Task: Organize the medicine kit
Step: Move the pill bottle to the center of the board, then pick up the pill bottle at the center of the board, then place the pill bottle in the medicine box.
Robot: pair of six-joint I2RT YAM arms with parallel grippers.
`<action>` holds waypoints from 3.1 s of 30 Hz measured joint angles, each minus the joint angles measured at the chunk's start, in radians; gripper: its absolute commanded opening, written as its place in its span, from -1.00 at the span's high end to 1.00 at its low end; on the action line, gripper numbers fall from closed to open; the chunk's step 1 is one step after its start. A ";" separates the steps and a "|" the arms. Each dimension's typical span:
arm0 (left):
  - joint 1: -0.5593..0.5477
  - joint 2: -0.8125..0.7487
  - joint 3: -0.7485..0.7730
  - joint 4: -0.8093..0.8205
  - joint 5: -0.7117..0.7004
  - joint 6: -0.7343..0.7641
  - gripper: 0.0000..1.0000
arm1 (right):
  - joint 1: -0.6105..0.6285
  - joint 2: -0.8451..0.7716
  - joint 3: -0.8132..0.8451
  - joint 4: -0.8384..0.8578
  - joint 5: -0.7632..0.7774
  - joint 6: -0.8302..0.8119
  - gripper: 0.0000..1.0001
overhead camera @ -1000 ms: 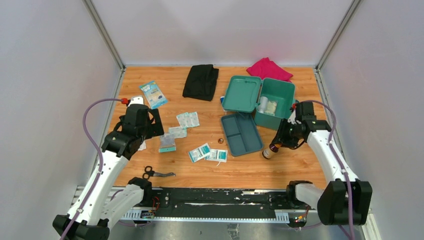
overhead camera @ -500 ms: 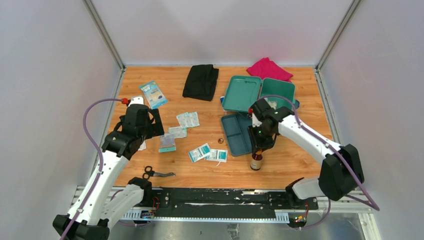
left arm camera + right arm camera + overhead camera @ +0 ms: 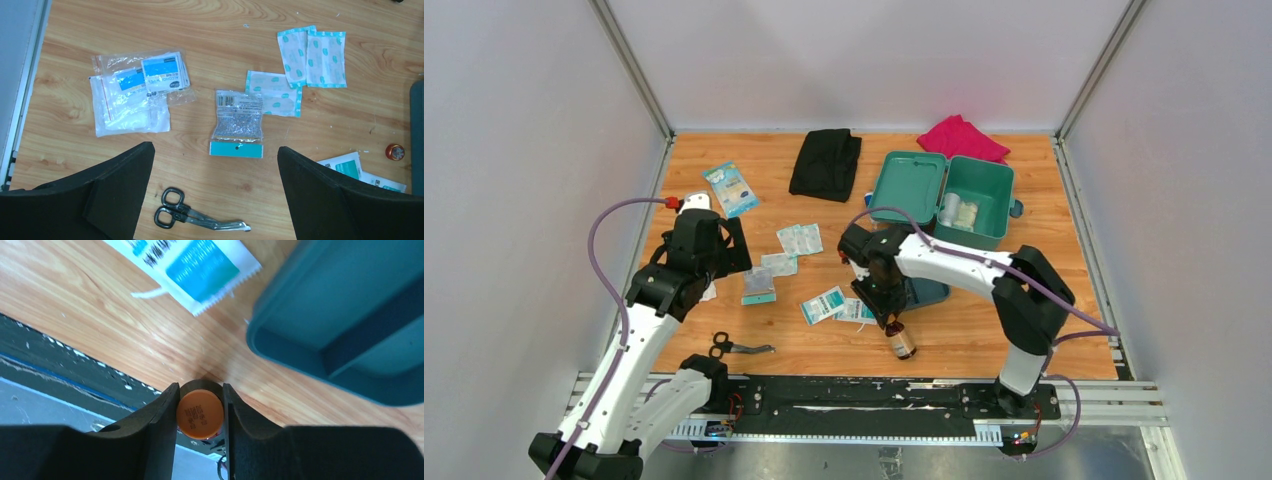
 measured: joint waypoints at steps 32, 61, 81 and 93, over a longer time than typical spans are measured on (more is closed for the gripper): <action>0.000 -0.009 0.000 0.001 0.000 0.000 -1.00 | 0.082 -0.058 -0.098 0.203 0.116 0.125 -0.40; 0.000 -0.013 -0.001 0.009 0.005 0.000 -1.00 | 0.039 -0.263 0.000 0.103 0.137 0.170 0.47; 0.000 -0.029 -0.012 0.024 0.046 0.004 -1.00 | -0.785 -0.035 0.264 0.145 0.180 0.117 0.63; 0.000 -0.029 -0.013 0.035 0.057 0.008 -1.00 | -0.798 0.220 0.342 0.174 0.120 0.121 0.46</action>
